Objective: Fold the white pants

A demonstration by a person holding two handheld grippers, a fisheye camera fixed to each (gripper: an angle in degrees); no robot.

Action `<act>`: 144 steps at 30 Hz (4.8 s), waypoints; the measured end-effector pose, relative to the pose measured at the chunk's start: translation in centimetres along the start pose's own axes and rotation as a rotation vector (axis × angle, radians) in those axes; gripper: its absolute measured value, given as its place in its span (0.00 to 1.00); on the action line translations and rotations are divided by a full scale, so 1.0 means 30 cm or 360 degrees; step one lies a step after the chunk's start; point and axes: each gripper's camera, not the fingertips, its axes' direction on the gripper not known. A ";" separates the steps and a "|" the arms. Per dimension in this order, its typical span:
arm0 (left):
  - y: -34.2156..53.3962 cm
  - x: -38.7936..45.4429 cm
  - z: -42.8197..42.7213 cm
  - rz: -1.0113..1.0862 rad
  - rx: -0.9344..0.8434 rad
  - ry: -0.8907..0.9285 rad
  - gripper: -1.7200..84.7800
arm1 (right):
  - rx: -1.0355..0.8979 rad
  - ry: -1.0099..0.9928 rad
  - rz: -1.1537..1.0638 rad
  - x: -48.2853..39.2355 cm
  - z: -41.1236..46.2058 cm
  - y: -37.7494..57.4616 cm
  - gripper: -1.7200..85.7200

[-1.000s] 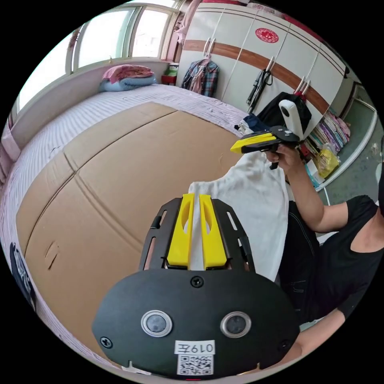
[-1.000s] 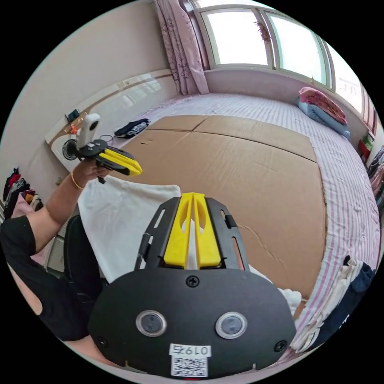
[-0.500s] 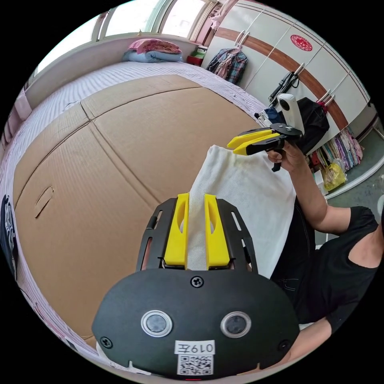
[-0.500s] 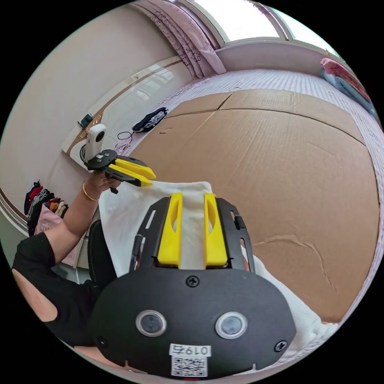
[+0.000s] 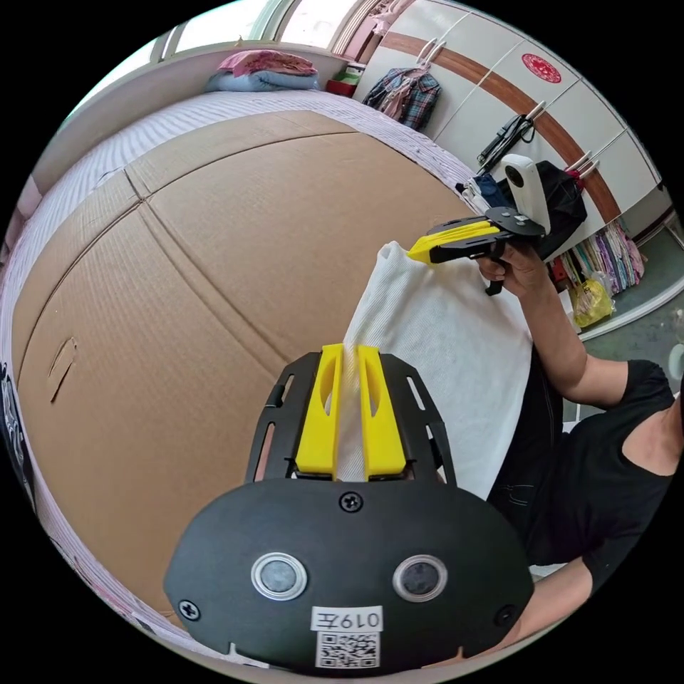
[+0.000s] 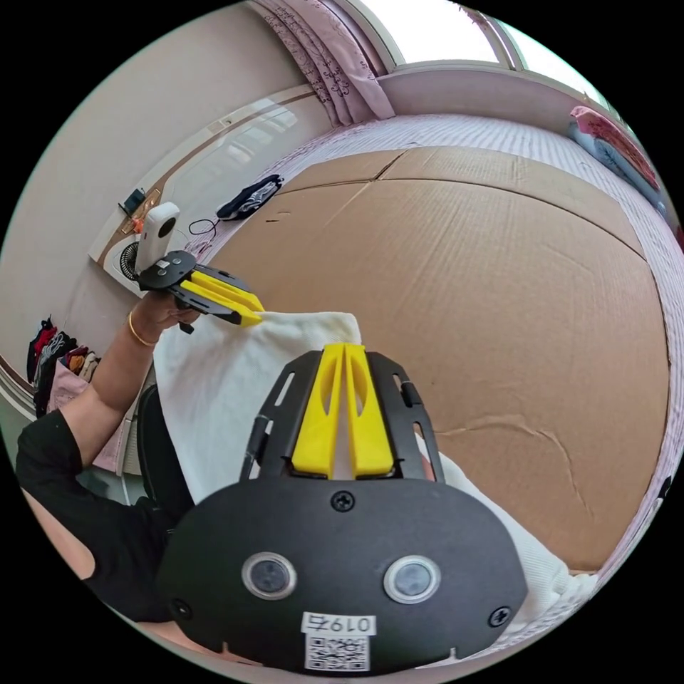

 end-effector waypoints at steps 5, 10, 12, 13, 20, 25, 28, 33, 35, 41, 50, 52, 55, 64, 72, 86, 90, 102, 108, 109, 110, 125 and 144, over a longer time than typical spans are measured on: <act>0.036 0.045 -0.026 0.0055 -0.0049 -0.0188 0.04 | 0.0051 0.0125 0.0008 -0.005 -0.012 -0.022 0.01; 0.106 0.049 -0.046 0.0028 -0.0034 -0.0213 0.03 | 0.0075 0.0088 0.0020 0.006 -0.016 -0.045 0.04; 0.178 0.049 -0.107 -0.0032 0.0060 -0.0262 0.03 | 0.0112 0.0062 0.0028 0.018 -0.033 -0.053 0.07; 0.207 0.048 -0.135 -0.0078 0.0119 -0.0295 0.03 | 0.0144 0.0056 0.0027 0.026 -0.049 -0.055 0.08; 0.728 0.157 -0.410 -0.0379 0.0722 -0.0678 0.04 | 0.0255 0.0084 -0.0071 -0.013 -0.098 -0.100 0.09; 0.903 0.130 -0.393 -0.0538 0.0746 -0.0763 0.04 | 0.0211 -0.0043 -0.0089 -0.008 -0.124 -0.116 0.09; 0.932 0.047 -0.385 -0.0541 0.0678 -0.0576 0.05 | 0.0237 -0.0122 -0.0090 0.013 -0.164 -0.142 0.09; 0.896 -0.108 -0.363 -0.0343 0.0626 -0.0119 0.09 | -0.0036 -0.0391 -0.0176 0.079 -0.138 -0.324 0.10; 0.862 -0.147 -0.367 -0.0262 0.0606 0.0015 0.09 | -0.0190 -0.0287 -0.0237 0.079 -0.109 -0.414 0.10; 0.805 -0.185 -0.279 -0.0220 0.0590 0.0048 0.05 | -0.0410 -0.0234 -0.0345 0.093 -0.014 -0.578 0.09; 0.772 -0.175 -0.214 -0.0213 0.0563 -0.0011 0.03 | -0.0452 -0.0569 -0.0212 0.334 0.044 -0.658 0.12; 0.767 -0.185 -0.199 -0.0226 0.0559 0.0030 0.03 | -0.0491 -0.0635 -0.0187 0.365 0.057 -0.673 0.13; 0.744 -0.180 -0.162 -0.0203 0.0495 0.0058 0.04 | -0.0573 -0.0646 -0.0155 0.399 0.084 -0.693 0.14; 0.671 -0.176 -0.049 -0.0262 0.0243 -0.0057 0.11 | -0.0660 -0.0836 -0.0120 0.452 0.108 -0.726 0.12; 0.642 -0.177 -0.018 -0.0295 0.0305 0.0001 0.11 | -0.0625 -0.0855 -0.0082 0.447 0.095 -0.706 0.10; 0.582 -0.057 0.002 -0.0188 0.0255 -0.0180 0.09 | -0.0178 -0.0586 -0.0694 0.219 -0.147 -0.516 0.07; 0.574 -0.026 -0.002 -0.0148 0.0254 -0.0197 0.10 | -0.0073 -0.0664 -0.0805 0.189 -0.209 -0.457 0.06; 0.570 0.033 -0.021 -0.0026 0.0246 -0.0149 0.08 | 0.0017 -0.0764 -0.0974 0.122 -0.252 -0.371 0.06; 0.575 0.064 -0.040 0.0011 0.0234 -0.0174 0.04 | 0.0026 -0.0778 -0.0939 0.131 -0.206 -0.387 0.06; 0.577 0.065 -0.044 0.0013 0.0233 -0.0171 0.04 | 0.0023 -0.0770 -0.0917 0.137 -0.191 -0.393 0.07; 0.580 0.066 -0.051 0.0011 0.0231 -0.0164 0.04 | 0.0022 -0.0747 -0.0892 0.143 -0.176 -0.400 0.06; 0.651 0.087 -0.112 -0.0086 0.0244 -0.0302 0.03 | -0.0252 -0.0380 -0.0492 0.215 0.184 -0.577 0.06; 0.927 0.063 -0.226 -0.0111 0.0267 -0.0436 0.04 | -0.0269 -0.0255 -0.0298 0.248 0.551 -0.673 0.08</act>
